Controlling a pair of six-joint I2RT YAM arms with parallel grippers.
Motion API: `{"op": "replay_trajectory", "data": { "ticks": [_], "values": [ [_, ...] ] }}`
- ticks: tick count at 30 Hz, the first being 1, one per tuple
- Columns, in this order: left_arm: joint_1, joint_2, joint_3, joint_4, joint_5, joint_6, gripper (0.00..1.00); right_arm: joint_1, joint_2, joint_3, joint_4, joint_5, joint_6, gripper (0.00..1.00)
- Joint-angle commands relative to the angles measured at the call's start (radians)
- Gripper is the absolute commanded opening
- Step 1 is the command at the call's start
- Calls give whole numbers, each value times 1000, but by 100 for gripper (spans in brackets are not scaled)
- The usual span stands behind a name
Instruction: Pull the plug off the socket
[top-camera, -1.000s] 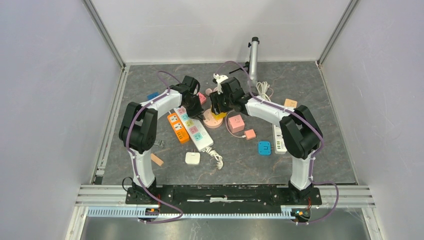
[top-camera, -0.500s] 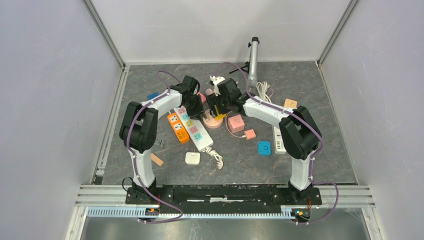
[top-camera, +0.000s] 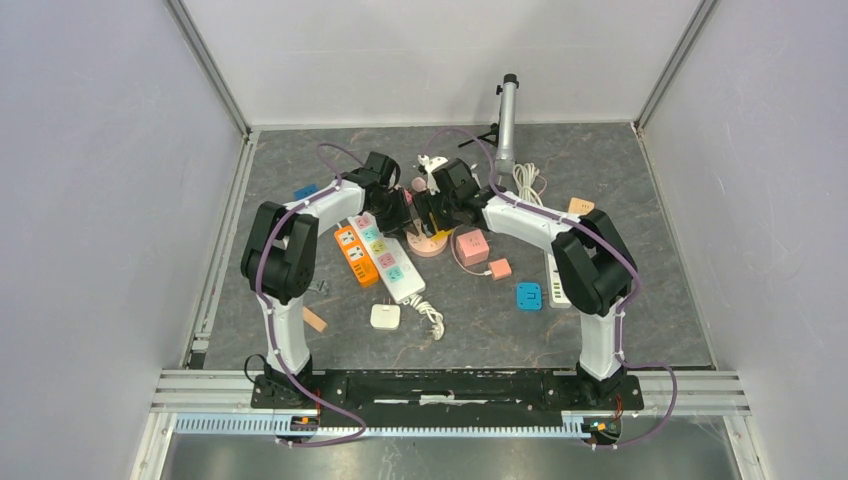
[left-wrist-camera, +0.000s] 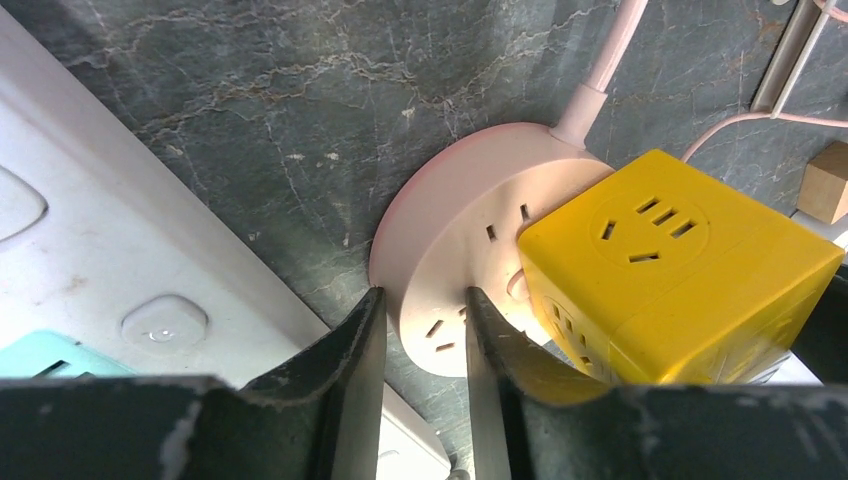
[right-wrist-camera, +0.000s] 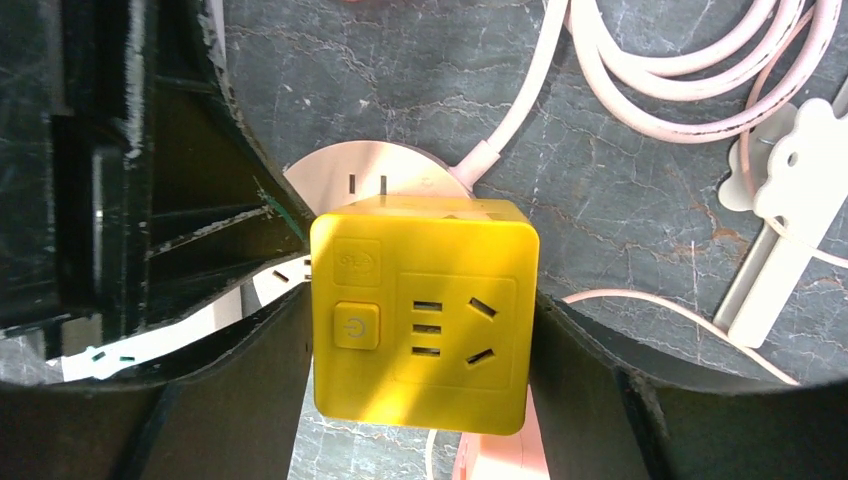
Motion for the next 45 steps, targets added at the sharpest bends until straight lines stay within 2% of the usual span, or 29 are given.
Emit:
{"op": "replay_trajectory", "data": {
  "ticks": [1, 3, 5, 9, 10, 18, 26, 32, 35, 40, 45],
  "values": [
    [-17, 87, -46, -73, -94, 24, 36, 6, 13, 37, -10, 4, -2, 78],
    [-18, 90, -52, -86, -106, 25, 35, 6, -1, 32, 9, -26, -3, 71],
    [-17, 93, -61, -86, -108, 25, 35, 6, -22, 34, 26, -37, 5, 57],
    [-17, 109, -59, -101, -111, 27, 35, 5, -45, 69, 35, -55, 27, 2],
    [-18, 109, -57, -104, -116, 27, 35, 2, -48, 75, 38, -69, 36, 0],
    [-19, 109, -54, -118, -146, 44, 34, -44, -101, 28, 198, -326, 171, 0],
    [-21, 120, -43, -136, -162, 56, 31, -45, -108, 8, 233, -359, 182, 0],
    [-24, 128, -37, -144, -168, 68, 30, -51, -152, -65, 404, -488, 190, 0],
    [-25, 132, -37, -146, -167, 71, 29, -52, -156, -53, 356, -443, 164, 0],
    [-25, 137, -37, -152, -165, 75, 29, -51, -172, -38, 254, -280, 89, 0],
    [-25, 147, -42, -162, -161, 81, 29, -52, -214, -83, 340, -369, 47, 0]
  ]
}}
